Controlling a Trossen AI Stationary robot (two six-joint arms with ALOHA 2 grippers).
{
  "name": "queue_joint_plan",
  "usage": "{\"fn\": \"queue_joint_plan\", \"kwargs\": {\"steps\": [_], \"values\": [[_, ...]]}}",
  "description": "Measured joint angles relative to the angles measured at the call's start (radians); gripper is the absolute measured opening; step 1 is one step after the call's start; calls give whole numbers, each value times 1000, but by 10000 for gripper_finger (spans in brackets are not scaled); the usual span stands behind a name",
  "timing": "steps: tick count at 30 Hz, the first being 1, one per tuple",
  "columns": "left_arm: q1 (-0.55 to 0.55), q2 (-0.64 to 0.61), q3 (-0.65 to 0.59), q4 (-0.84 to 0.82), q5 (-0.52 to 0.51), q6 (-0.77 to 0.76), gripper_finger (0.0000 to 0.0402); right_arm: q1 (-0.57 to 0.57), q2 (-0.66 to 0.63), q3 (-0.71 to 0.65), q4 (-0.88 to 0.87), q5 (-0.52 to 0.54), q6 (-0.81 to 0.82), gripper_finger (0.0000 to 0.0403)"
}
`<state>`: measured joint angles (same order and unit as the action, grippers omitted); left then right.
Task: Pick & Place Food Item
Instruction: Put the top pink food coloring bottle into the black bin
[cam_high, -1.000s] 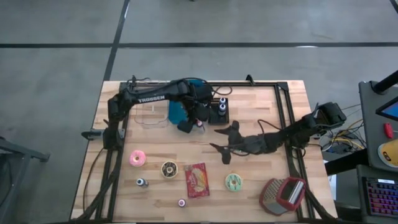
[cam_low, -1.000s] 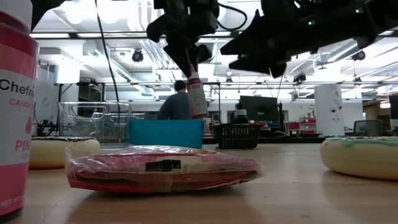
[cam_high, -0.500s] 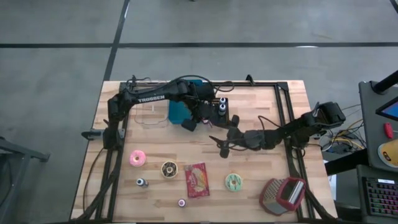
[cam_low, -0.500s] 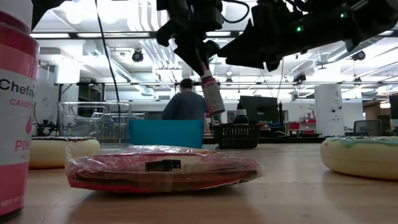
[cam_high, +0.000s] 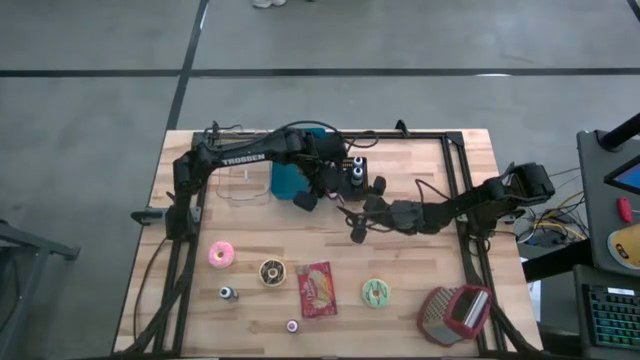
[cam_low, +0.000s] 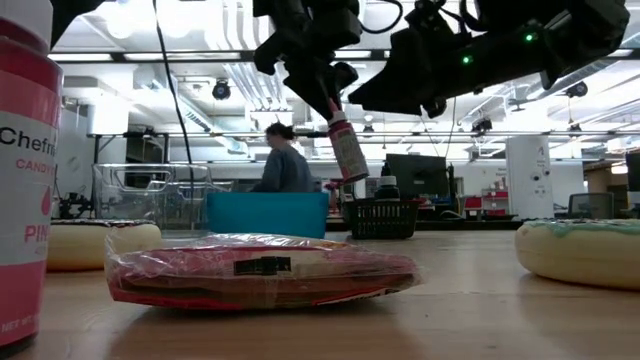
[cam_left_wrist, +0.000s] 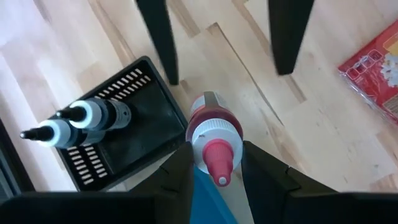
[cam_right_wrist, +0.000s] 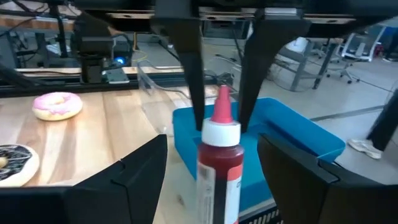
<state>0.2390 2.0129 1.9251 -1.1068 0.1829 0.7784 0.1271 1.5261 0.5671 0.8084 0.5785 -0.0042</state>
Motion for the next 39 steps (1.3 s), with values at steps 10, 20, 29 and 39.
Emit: {"fn": "queue_joint_plan", "kwargs": {"steps": [10,20,29,39], "values": [[-2,0,0,32,0,0,113,-29,0,0,1,-3,0,235],[-32,0,0,85,0,5,113,-43,0,0,1,-3,0,233],[-48,0,0,98,-5,38,113,-42,0,0,-2,-15,0,221],[-49,0,0,116,1,38,113,-43,1,0,-50,-34,-19,196]]}}
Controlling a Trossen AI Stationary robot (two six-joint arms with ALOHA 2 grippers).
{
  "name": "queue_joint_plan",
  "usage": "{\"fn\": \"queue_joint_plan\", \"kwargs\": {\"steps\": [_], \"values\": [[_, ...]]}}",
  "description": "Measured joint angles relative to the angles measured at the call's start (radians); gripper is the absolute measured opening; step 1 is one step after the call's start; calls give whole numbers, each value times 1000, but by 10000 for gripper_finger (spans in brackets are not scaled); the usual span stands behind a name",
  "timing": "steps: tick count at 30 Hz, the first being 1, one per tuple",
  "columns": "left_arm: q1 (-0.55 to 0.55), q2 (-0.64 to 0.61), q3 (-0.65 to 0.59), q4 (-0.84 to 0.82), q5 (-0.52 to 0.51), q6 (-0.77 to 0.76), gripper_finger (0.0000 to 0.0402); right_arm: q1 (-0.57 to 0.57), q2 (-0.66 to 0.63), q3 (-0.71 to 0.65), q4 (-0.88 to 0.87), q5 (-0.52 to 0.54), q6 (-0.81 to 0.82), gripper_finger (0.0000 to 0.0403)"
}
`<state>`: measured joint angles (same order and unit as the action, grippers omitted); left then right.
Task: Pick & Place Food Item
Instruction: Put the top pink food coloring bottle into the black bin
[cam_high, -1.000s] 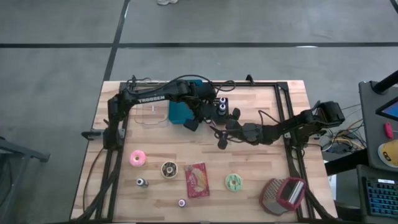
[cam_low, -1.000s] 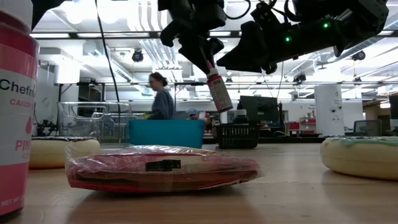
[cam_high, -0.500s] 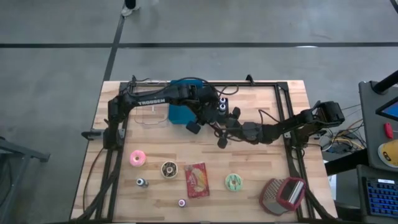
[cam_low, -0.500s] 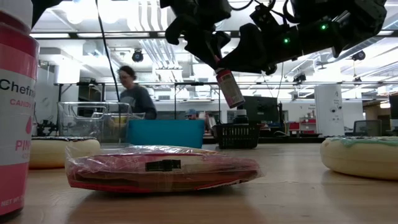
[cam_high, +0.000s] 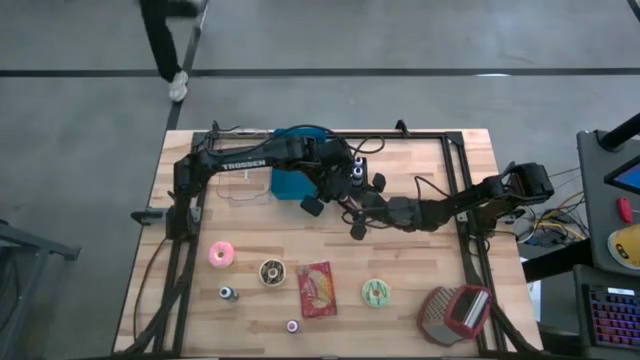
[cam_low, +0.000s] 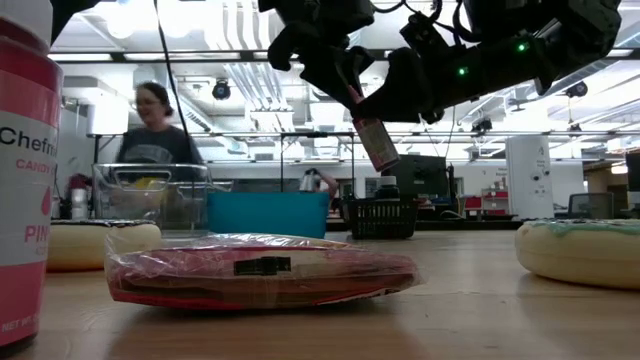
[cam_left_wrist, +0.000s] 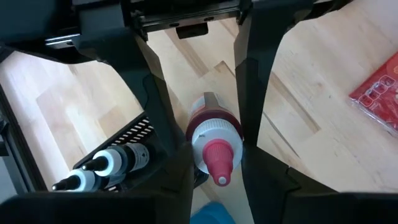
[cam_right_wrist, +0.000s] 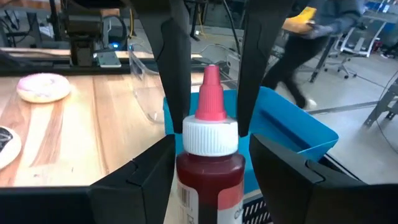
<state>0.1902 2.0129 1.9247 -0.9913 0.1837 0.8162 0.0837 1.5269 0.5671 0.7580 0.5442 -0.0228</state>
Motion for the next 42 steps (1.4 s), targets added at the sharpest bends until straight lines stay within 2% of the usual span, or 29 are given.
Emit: {"fn": "queue_joint_plan", "kwargs": {"steps": [16,33,37,42], "values": [[-3,0,0,-2,-1,0,113,-2,0,0,8,-3,-2,146],[-3,0,0,5,-24,-5,114,-2,0,0,7,2,-7,144],[-4,0,0,7,-27,-37,135,-2,-1,0,7,2,-7,144],[-5,-1,0,13,-49,-49,183,-2,-1,0,6,3,-6,144]]}}
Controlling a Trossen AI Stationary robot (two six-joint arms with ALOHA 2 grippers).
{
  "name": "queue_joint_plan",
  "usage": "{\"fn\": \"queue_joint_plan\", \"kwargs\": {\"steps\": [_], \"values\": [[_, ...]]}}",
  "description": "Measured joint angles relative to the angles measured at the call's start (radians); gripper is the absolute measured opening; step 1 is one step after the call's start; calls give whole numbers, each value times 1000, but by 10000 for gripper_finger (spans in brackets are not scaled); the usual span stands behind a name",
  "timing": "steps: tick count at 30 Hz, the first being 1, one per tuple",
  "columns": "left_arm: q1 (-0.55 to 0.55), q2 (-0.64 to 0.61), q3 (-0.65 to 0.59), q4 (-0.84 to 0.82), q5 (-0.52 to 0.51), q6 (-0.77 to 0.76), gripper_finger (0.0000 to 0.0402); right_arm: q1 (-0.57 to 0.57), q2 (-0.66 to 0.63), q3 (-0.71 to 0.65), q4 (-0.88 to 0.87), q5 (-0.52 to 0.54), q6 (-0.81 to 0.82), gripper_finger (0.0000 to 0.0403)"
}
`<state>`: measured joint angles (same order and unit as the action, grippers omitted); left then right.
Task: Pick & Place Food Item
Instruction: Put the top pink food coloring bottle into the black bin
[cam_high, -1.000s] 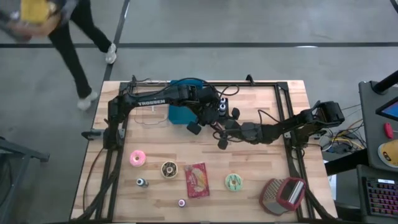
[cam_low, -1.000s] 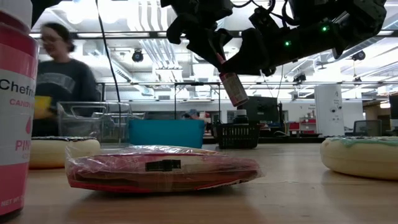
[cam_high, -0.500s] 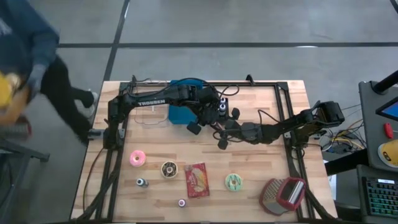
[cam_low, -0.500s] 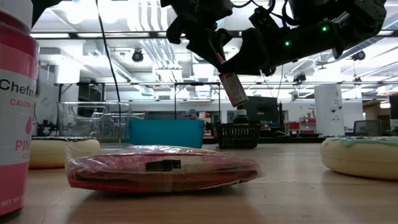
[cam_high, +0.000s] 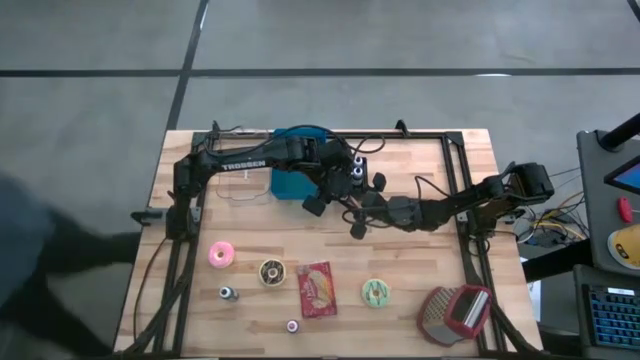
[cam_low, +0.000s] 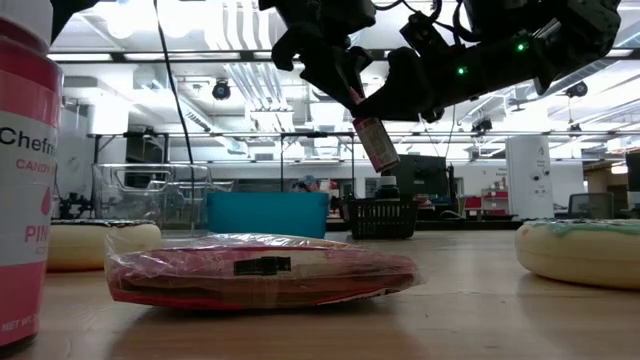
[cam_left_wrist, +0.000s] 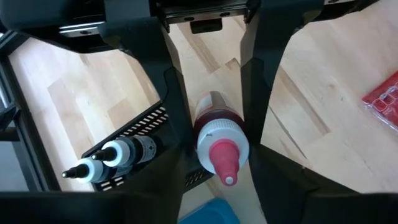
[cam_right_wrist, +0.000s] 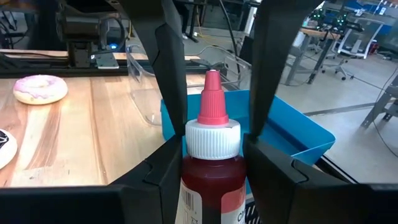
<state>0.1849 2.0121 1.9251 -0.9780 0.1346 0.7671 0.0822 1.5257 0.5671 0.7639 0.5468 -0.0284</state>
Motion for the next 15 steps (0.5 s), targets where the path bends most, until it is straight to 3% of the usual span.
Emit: {"fn": "queue_joint_plan", "kwargs": {"steps": [7,12,15], "values": [[0,-1,0,0,-21,-5,233,0,0,0,0,-1,2,144],[-7,-28,0,5,-198,28,240,-1,0,0,1,2,14,144],[-4,-72,0,21,-233,-1,239,0,0,0,2,0,35,144]]}}
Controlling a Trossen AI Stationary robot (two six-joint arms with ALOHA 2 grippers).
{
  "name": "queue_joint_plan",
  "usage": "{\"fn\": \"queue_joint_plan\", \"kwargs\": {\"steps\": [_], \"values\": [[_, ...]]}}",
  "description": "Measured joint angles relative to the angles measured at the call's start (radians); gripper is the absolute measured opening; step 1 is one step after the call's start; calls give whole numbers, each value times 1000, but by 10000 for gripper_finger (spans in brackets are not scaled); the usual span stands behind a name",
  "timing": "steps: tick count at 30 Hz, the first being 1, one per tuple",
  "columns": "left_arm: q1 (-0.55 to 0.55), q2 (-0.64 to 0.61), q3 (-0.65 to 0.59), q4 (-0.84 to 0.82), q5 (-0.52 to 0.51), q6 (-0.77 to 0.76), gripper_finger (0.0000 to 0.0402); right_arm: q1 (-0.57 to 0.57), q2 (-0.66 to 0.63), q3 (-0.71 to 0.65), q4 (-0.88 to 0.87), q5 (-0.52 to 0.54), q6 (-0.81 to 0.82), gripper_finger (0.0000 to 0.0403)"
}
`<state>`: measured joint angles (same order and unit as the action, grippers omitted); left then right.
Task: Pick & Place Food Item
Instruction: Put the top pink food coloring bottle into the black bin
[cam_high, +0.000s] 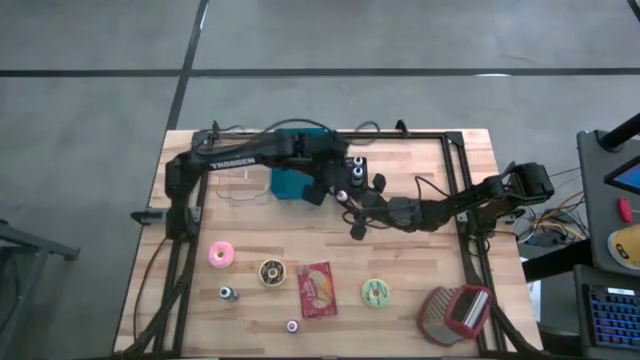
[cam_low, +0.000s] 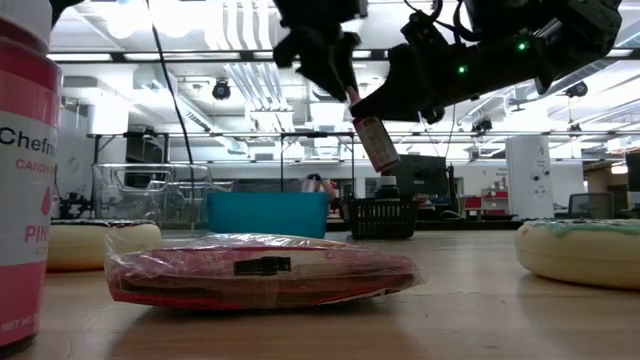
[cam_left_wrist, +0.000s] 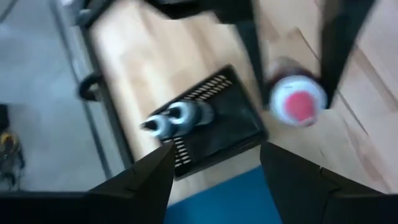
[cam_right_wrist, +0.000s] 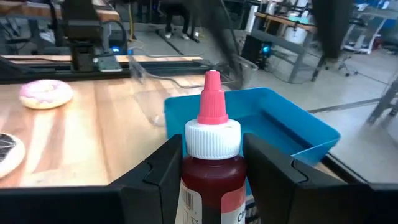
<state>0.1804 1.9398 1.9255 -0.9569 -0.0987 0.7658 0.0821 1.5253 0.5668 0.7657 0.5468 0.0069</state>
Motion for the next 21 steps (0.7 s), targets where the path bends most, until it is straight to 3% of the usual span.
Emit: {"fn": "queue_joint_plan", "kwargs": {"steps": [9,12,21], "values": [[12,-216,-5,42,6,-229,239,-14,0,0,45,11,73,144],[14,-293,-43,89,60,-291,239,-24,0,0,78,36,87,144],[15,-501,-376,296,100,-314,239,-74,0,0,253,34,94,150]]}}
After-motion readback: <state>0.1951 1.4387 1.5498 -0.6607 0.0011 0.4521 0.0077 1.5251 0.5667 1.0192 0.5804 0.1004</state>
